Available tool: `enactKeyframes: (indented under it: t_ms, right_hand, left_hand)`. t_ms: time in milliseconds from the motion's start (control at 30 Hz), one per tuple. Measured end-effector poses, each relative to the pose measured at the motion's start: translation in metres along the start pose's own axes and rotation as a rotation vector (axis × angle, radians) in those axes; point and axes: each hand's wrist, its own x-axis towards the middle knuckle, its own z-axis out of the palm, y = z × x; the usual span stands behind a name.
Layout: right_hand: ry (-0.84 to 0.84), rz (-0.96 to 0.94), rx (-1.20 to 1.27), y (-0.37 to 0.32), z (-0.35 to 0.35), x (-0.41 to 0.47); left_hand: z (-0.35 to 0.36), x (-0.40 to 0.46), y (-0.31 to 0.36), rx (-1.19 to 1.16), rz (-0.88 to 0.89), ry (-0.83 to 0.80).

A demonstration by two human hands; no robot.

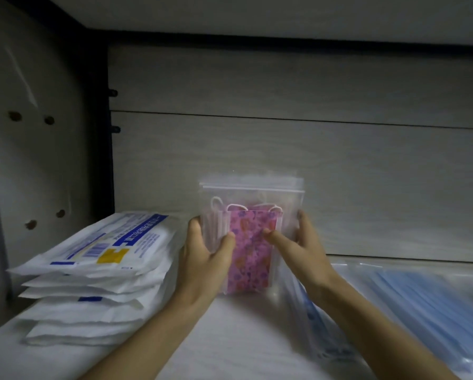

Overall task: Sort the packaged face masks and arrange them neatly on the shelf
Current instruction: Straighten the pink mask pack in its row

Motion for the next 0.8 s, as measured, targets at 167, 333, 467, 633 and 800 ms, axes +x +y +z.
enactKeyframes:
  t_ms: [167, 333, 467, 633, 800]
  right_hand:
    - [0.006, -0.034, -0.012, 0.0059, -0.0008, 0.0008]
    - [-0.022, -0.05, 0.018, 0.0035, 0.0008, -0.0007]
    - [0.028, -0.052, 0.004, 0.0033, 0.0, 0.0008]
    - [0.084, -0.061, -0.006, 0.0015, -0.001, 0.0014]
    - [0.03, -0.078, -0.028, 0.0012, 0.0023, -0.0016]
  left_hand:
    - [0.0042, -0.0032, -0.0031, 0.028, -0.063, -0.069]
    - [0.0035, -0.0058, -0.0037, 0.035, 0.012, -0.045]
    - [0.0045, -0.0063, -0.0025, 0.05, 0.005, -0.037]
    - [0.0067, -0.0023, -0.0081, 0.055, 0.005, -0.002]
    - [0.0091, -0.004, -0.0095, 0.023, 0.079, -0.051]
